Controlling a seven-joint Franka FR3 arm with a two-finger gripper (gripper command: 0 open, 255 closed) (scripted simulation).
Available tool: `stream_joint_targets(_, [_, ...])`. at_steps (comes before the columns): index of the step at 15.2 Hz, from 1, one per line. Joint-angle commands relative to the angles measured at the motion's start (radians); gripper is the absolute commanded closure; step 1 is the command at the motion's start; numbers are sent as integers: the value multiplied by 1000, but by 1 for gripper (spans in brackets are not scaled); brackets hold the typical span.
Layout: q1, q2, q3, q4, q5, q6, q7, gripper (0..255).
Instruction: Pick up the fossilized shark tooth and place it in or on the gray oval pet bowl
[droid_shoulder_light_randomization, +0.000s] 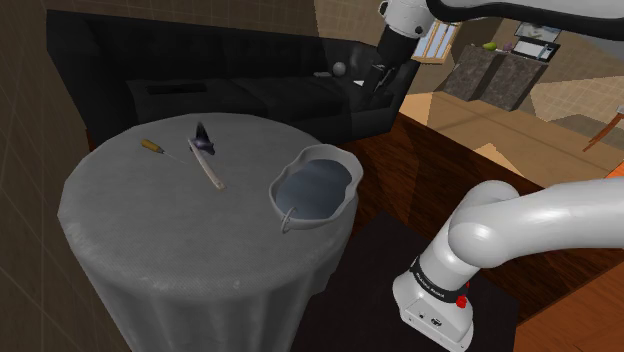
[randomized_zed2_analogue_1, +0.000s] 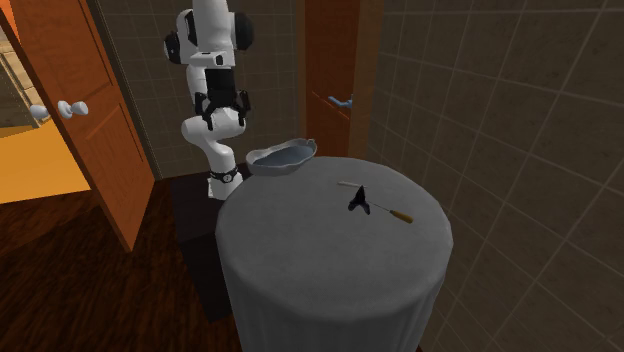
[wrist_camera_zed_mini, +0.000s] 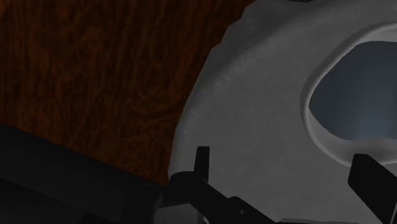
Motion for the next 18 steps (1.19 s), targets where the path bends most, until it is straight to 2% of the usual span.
stream_joint_targets(1, [0,0,0,0,0,0,0,0])
stream_joint_targets(11, [-4,220,210,40,99,175,358,0])
stream_joint_targets(18, [-30,450,347,165,89,278,614,0])
